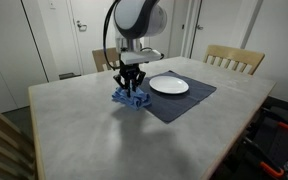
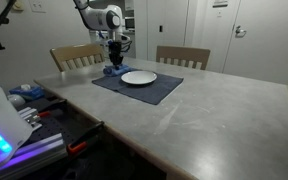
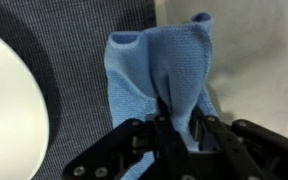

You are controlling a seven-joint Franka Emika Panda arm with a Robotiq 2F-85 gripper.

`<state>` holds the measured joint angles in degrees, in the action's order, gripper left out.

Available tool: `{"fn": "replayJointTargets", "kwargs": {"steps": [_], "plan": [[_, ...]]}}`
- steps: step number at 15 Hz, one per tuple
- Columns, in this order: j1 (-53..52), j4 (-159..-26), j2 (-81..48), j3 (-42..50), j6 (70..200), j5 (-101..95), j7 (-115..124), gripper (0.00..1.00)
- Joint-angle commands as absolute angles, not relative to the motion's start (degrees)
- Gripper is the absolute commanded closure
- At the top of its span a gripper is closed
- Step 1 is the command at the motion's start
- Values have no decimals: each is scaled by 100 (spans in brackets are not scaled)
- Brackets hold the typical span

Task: Use the blue towel to wipe the white plate then put the blue towel on the table

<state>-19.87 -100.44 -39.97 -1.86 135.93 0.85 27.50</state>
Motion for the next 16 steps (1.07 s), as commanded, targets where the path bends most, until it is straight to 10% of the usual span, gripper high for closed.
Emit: {"fn": "replayJointTargets", "kwargs": {"steps": [1, 7, 16], "plan": [[-1966, -9981, -3922, -71, 13585, 19, 2831, 44], [-1586, -10158, -3067, -195, 12728, 157, 2273, 2], [-1340, -9973, -2337, -371, 11378, 98, 1549, 0]]}}
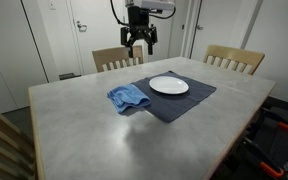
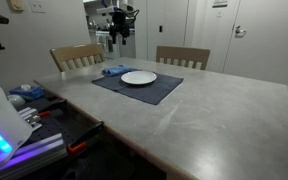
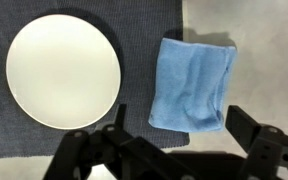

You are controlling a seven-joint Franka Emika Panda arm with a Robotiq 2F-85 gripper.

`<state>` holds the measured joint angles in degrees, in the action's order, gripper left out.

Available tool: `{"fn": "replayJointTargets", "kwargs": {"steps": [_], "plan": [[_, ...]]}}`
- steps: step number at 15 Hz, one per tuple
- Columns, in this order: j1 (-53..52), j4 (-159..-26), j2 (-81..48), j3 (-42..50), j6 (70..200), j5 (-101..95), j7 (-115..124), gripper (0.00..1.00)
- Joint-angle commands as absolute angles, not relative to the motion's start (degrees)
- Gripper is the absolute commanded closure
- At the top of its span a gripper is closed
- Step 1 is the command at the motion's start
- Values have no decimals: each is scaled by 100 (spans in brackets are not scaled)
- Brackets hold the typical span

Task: Use the blue towel to wipe the white plate then put the blue towel on the table

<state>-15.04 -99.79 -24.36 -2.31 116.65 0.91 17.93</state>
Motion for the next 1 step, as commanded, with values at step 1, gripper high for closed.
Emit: {"fn": "replayJointTargets", "kwargs": {"steps": [1], "plan": [[-1320, -9957, -2345, -390, 11345, 117, 1497, 0]]}}
